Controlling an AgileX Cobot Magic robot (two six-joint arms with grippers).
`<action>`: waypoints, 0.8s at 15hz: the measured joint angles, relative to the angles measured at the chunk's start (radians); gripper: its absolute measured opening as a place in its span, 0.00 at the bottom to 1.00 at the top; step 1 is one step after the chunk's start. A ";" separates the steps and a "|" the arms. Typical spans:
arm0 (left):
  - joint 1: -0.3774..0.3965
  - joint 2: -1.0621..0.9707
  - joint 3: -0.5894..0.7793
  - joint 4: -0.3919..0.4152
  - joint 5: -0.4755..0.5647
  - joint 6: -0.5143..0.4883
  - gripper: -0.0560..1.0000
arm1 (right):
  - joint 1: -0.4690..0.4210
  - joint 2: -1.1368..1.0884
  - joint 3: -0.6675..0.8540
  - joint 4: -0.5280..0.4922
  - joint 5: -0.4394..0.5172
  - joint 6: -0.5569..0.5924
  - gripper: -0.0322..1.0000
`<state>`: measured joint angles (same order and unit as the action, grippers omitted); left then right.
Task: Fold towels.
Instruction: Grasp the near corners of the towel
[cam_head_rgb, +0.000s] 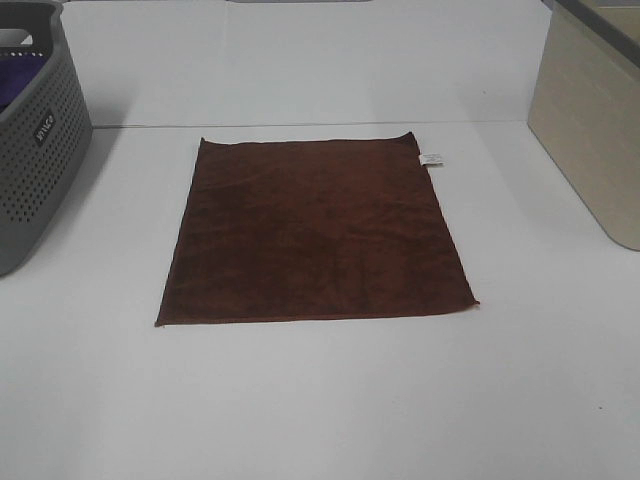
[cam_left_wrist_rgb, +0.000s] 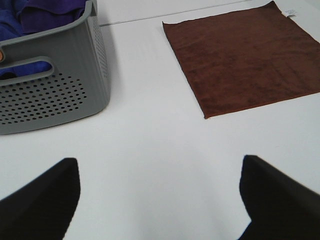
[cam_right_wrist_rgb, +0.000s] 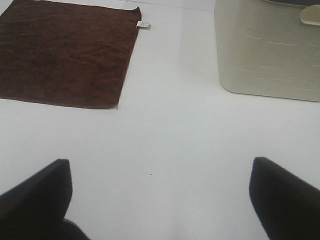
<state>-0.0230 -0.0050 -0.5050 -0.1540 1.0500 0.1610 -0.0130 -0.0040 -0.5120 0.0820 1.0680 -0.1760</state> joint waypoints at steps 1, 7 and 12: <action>0.000 0.000 -0.001 -0.008 -0.006 0.000 0.82 | 0.000 0.000 0.000 -0.001 0.000 0.001 0.93; 0.000 0.176 0.007 -0.037 -0.321 0.000 0.77 | 0.000 0.130 -0.012 0.000 -0.248 0.071 0.84; 0.000 0.586 0.008 -0.358 -0.541 0.064 0.77 | 0.000 0.290 -0.012 0.073 -0.504 0.121 0.76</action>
<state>-0.0230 0.5810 -0.4970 -0.5120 0.5090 0.2250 -0.0130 0.2860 -0.5240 0.1550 0.5640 -0.0550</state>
